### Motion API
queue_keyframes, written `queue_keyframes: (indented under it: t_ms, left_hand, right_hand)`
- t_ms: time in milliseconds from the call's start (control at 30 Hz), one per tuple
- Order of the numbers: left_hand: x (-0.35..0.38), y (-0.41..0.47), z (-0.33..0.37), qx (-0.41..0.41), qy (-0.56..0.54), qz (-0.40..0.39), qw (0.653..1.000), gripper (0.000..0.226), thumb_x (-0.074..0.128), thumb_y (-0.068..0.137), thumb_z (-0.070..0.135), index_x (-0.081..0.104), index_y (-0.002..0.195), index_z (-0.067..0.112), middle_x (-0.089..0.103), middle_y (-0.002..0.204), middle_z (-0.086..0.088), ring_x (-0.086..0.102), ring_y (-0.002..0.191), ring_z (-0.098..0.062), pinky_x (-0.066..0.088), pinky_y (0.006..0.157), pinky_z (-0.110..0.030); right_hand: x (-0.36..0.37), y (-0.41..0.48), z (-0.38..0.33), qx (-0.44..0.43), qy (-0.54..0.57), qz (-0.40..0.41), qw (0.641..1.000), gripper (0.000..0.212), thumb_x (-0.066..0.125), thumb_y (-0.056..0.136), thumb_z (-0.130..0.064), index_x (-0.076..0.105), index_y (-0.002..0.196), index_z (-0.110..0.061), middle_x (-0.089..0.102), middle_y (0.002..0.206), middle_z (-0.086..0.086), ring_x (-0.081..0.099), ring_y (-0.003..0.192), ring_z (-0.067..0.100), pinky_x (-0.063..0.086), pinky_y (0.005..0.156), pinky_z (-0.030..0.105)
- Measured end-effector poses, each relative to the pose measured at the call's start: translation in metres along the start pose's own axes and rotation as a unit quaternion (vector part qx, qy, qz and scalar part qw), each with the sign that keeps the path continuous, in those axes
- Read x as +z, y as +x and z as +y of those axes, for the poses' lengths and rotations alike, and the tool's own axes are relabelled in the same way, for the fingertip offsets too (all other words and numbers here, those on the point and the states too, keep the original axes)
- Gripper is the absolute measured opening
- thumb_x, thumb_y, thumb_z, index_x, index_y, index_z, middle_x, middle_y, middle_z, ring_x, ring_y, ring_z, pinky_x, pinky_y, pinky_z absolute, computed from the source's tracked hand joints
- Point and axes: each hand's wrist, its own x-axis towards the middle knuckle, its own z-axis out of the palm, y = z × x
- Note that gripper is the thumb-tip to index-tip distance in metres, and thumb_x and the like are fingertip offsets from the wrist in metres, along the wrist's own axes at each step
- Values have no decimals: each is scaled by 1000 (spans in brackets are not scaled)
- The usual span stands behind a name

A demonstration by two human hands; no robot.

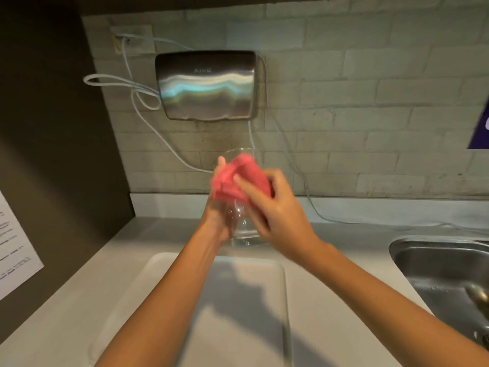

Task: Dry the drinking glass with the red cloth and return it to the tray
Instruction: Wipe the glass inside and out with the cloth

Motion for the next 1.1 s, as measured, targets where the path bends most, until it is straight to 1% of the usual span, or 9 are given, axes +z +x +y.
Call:
queue_keyframes:
  t_ms: [100, 300, 433, 533, 633, 700, 867, 1000, 1100]
  left_hand:
    - [-11, -1, 4, -25, -19, 16, 999, 66, 37, 82, 71, 59, 98, 11, 70, 77, -10, 68, 64, -20, 58, 63, -31]
    - [6, -5, -9, -21, 28, 17, 999, 61, 27, 89, 65, 68, 85, 20, 71, 68, 0, 67, 57, -13, 53, 53, -27]
    - [-7, 0, 1, -12, -21, 23, 999, 62, 33, 86, 66, 63, 81, 13, 67, 64, -3, 64, 61, -16, 55, 60, -29]
    - [-17, 0, 6, -34, -17, 47, 998, 72, 36, 81, 73, 62, 106, 11, 72, 86, -10, 70, 73, -23, 54, 76, -39]
    - [-9, -3, -2, -33, 31, 39, 998, 69, 30, 83, 72, 70, 92, 17, 72, 81, -7, 69, 66, -18, 54, 68, -34]
    - [-3, -3, -5, -41, 13, 35, 998, 67, 32, 83, 71, 67, 86, 14, 69, 75, -5, 67, 60, -17, 54, 59, -30]
    - [-10, -3, 6, -26, 28, -5, 999, 76, 21, 88, 68, 73, 74, 14, 71, 63, -4, 68, 59, -15, 53, 51, -21]
    - [-10, -7, 3, -36, 11, 27, 999, 80, 27, 81, 76, 70, 101, 13, 73, 88, -9, 69, 72, -19, 55, 59, -27]
    - [-2, -10, 7, -18, -5, 50, 999, 84, 39, 70, 80, 66, 113, 14, 69, 107, -17, 67, 97, -29, 54, 84, -43]
  right_hand:
    - [-1, -35, 2, -60, 5, -67, 996, 38, 47, 94, -28, 44, 132, -22, 50, 112, 16, 52, 94, 27, 53, 63, 40]
    - [-1, 27, 18, 80, 34, 56, 995, 45, 48, 86, -19, 50, 130, -14, 43, 105, 11, 45, 91, 14, 41, 81, 20]
    - [6, -10, 0, -22, 24, -37, 999, 40, 46, 91, -23, 49, 131, -17, 47, 110, 16, 49, 92, 24, 50, 71, 36]
    - [0, -32, 9, -57, 44, -92, 993, 37, 45, 95, -27, 47, 131, -21, 47, 108, 12, 49, 91, 19, 51, 70, 32]
    - [1, -1, 20, 54, 96, 17, 994, 44, 49, 88, -21, 49, 131, -14, 40, 100, 5, 41, 90, -8, 35, 84, 5]
    - [2, 20, 16, 126, 118, 68, 983, 43, 51, 88, -18, 49, 131, -12, 38, 102, 5, 40, 91, -15, 30, 87, 0]
    - [-2, -10, 10, -12, 128, -37, 991, 43, 50, 86, -15, 50, 129, -8, 38, 109, 6, 41, 101, 3, 31, 93, 8]
    - [6, -16, 9, 172, 236, 39, 956, 40, 54, 89, -25, 50, 129, -21, 47, 105, 5, 49, 96, -2, 38, 89, 11]
    - [10, -7, 3, 308, 322, 76, 892, 26, 52, 93, -28, 59, 118, -32, 55, 98, -2, 56, 92, 10, 46, 86, 28]
